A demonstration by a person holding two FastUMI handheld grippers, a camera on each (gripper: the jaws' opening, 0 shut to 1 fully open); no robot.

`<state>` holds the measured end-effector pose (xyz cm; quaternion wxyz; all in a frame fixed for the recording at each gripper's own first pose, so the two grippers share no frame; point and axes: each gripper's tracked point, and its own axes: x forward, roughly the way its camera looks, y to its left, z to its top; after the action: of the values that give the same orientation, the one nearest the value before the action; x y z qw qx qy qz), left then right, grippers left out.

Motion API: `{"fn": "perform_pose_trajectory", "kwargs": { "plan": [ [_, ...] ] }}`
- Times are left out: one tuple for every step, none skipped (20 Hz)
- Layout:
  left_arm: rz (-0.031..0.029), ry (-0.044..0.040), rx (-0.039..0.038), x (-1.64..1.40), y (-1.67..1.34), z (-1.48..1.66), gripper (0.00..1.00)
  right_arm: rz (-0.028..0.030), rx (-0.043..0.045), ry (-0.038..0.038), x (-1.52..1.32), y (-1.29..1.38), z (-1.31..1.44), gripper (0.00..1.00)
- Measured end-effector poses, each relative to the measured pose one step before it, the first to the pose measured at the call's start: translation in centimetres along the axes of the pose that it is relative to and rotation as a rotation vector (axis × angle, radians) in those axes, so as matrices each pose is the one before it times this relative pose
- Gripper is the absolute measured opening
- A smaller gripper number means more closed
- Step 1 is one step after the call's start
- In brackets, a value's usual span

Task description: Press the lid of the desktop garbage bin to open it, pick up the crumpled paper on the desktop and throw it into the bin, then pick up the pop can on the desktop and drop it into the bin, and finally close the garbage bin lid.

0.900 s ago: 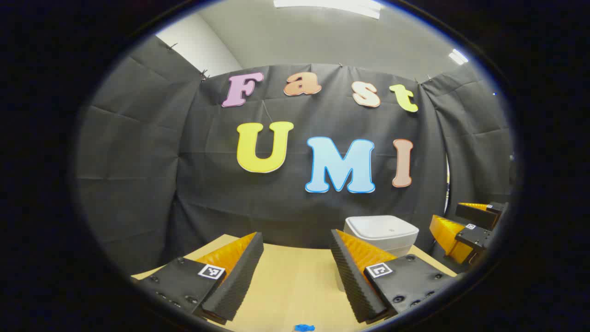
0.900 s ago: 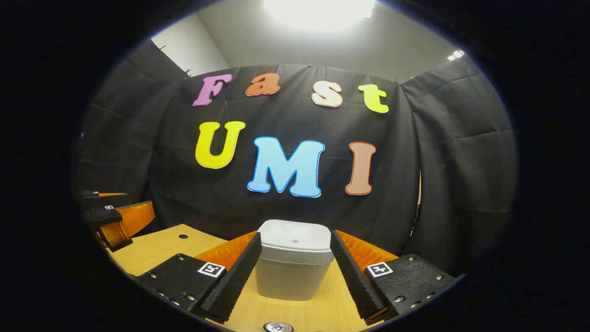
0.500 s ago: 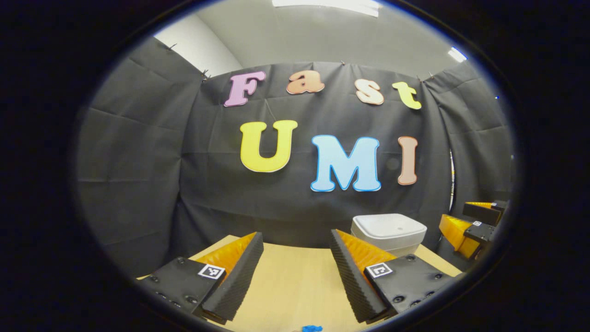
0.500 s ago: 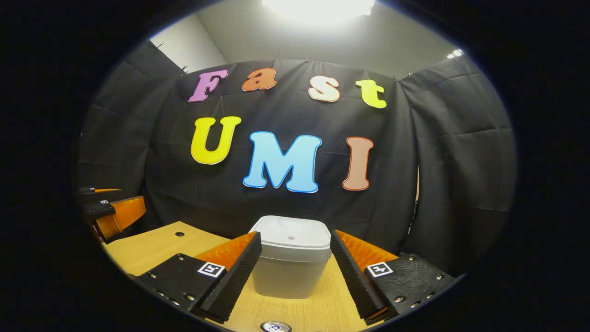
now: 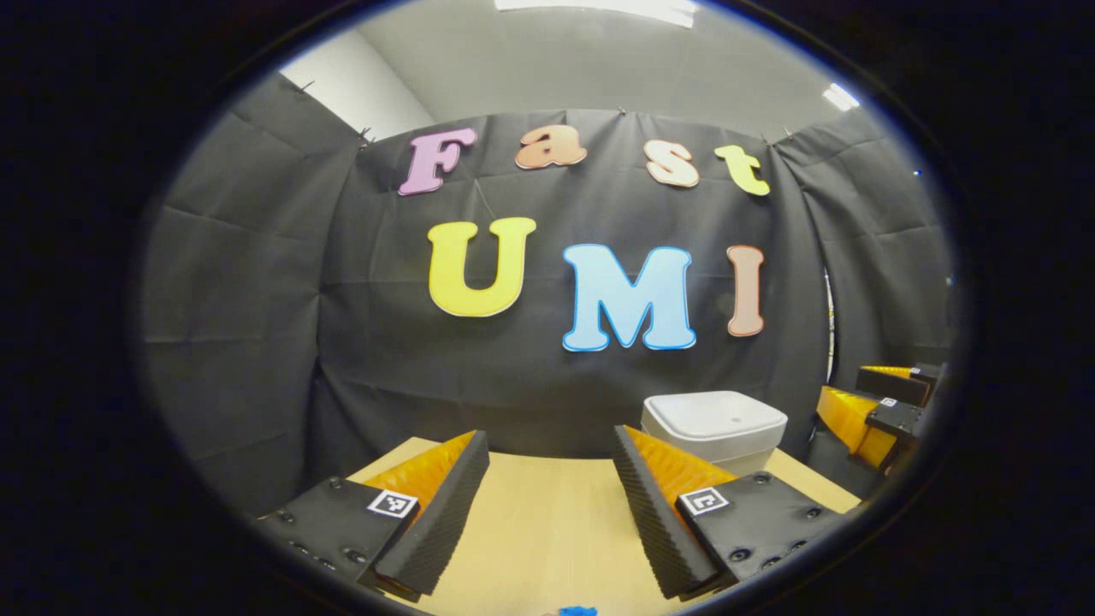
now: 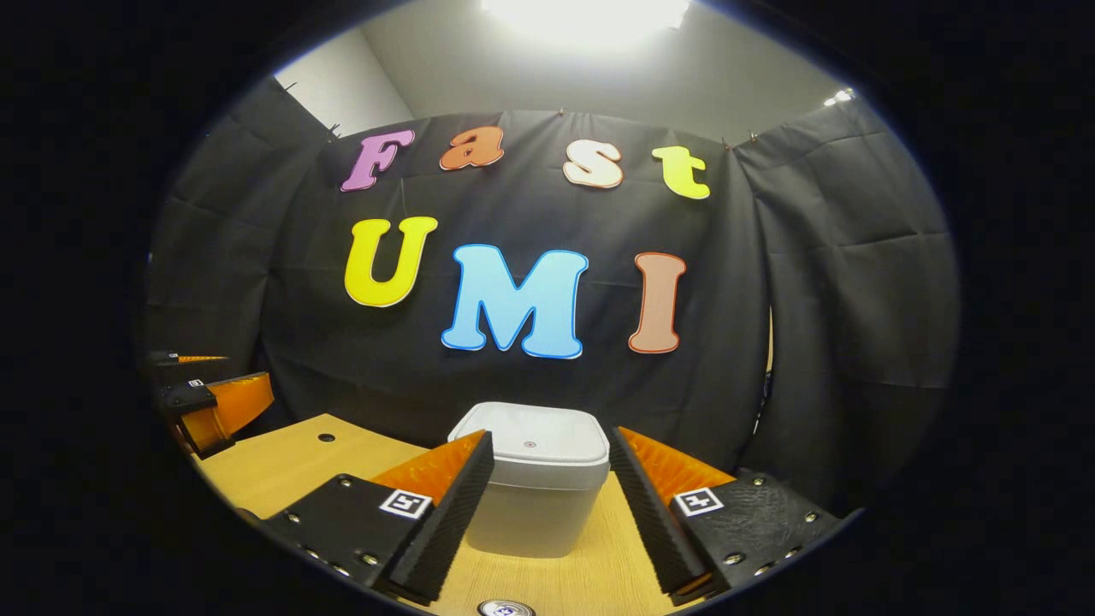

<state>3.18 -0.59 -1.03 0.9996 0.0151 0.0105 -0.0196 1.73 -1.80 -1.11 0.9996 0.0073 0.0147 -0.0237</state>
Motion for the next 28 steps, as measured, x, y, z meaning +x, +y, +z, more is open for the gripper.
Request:
{"fn": "perform_pose_trajectory", "kwargs": {
  "plan": [
    [-0.00587,0.00233,-0.00154,0.154,-0.248,-0.138,0.96,0.00721,0.00011,0.00116,0.087,0.006,-0.176,0.83],
    [-0.00424,0.00326,0.00066,0.056,-0.238,-0.221,0.96,-0.01445,-0.00315,0.00601,0.023,-0.096,-0.096,0.80],
    [-0.00398,0.00294,0.00227,0.042,-0.133,-0.123,0.96,-0.00528,0.00128,0.00008,0.388,-0.437,-0.254,0.75],
    [-0.00250,0.00275,0.00300,0.151,-0.244,0.001,0.96,0.00101,0.00382,0.00128,0.095,0.161,-0.082,0.65],
    [-0.00056,0.00269,0.00216,0.075,-0.081,-0.082,0.96,0.01877,0.00495,0.00439,0.118,0.464,-0.025,0.59],
    [-0.00072,0.00313,-0.00016,-0.003,0.000,-0.232,0.96,-0.01560,-0.00140,0.00954,0.634,-0.174,-0.468,0.60],
    [-0.00204,0.00321,-0.00148,0.080,-0.136,-0.067,0.96,0.00674,0.01000,0.00056,-0.320,-0.032,0.166,0.47],
    [-0.00011,0.00209,-0.00150,0.067,-0.097,-0.095,0.96,0.01201,0.00808,0.00610,0.246,0.254,-0.285,0.33],
    [0.00003,0.00145,-0.00173,-0.038,-0.033,-0.183,0.96,0.01378,0.00147,0.00945,0.237,0.285,-0.231,0.33],
    [-0.00095,0.00188,-0.00099,0.179,-0.008,-0.010,0.96,0.01270,-0.00209,0.00824,0.182,0.235,-0.218,0.33],
    [-0.00086,0.00222,0.00154,0.103,-0.107,-0.115,0.96,0.01635,-0.00677,0.00709,0.231,0.385,-0.335,0.33],
    [0.00097,0.00082,0.00293,0.101,-0.075,0.011,0.96,0.01011,-0.00847,0.00500,0.191,0.221,-0.110,0.33],
    [0.00108,-0.00002,0.00257,0.166,-0.015,-0.065,0.96,0.01373,-0.01017,0.00533,0.194,0.314,-0.202,0.33],
    [0.00148,-0.00013,0.00081,0.093,0.028,-0.132,0.96,0.01191,-0.00623,0.00219,0.166,0.348,-0.147,0.33],
    [0.00058,0.00307,-0.00111,0.131,0.024,-0.158,0.96,-0.04590,-0.01441,0.00802,-0.157,-0.865,0.337,0.33],
    [0.00211,0.00362,-0.00188,0.194,0.004,-0.069,0.96,0.01370,0.02426,-0.01129,1.688,-0.188,-0.549,0.01],
    [0.00347,0.00322,-0.00248,0.252,0.202,-0.215,0.96,0.01147,0.02055,0.01309,-0.801,0.622,-0.020,0.06],
    [0.00426,0.00385,-0.00392,0.092,0.175,-0.119,0.96,0.00670,0.01690,0.01392,0.204,-0.029,-0.373,0.07],
    [0.00253,0.00466,-0.00418,0.284,0.110,-0.218,0.96,0.01177,0.01100,0.01103,0.570,0.063,-0.307,0.06],
    [0.00480,0.00436,-0.00055,0.224,0.168,-0.236,0.96,-0.00292,0.00727,0.00562,0.673,-0.197,-0.177,0.06],
    [0.00638,0.00212,0.00226,0.263,0.323,0.072,0.96,0.01052,0.01166,0.00111,0.377,0.061,0.094,0.04],
    [0.00529,0.00168,0.00180,0.285,0.111,-0.028,0.96,0.00385,0.00735,0.00146,0.779,-0.030,0.078,0.03],
    [0.00439,0.00218,0.00008,0.257,0.184,-0.149,0.96,-0.00547,-0.00100,0.00213,0.708,-0.267,-0.353,0.03],
    [0.00284,0.00450,0.00021,0.260,0.152,-0.254,0.96,-0.01261,0.00885,-0.00266,0.737,-0.330,-0.531,0.00],
    [0.00287,0.00655,0.00165,0.297,0.147,-0.171,0.96,0.00666,0.00837,0.00874,0.640,-0.002,0.608,0.00],
    [0.00390,0.00578,0.00188,0.182,0.123,-0.246,0.96,-0.00416,0.00328,0.00741,0.900,-0.099,-0.074,0.00],
    [0.00171,0.00506,0.00074,0.079,0.100,-0.095,0.96,0.00397,0.00025,0.00496,0.810,-0.114,-0.102,0.00],
    [0.00143,0.00423,0.00099,0.133,0.008,-0.168,0.95,-0.00015,-0.00405,0.00359,0.843,-0.089,-0.219,0.00]
  ]
}}
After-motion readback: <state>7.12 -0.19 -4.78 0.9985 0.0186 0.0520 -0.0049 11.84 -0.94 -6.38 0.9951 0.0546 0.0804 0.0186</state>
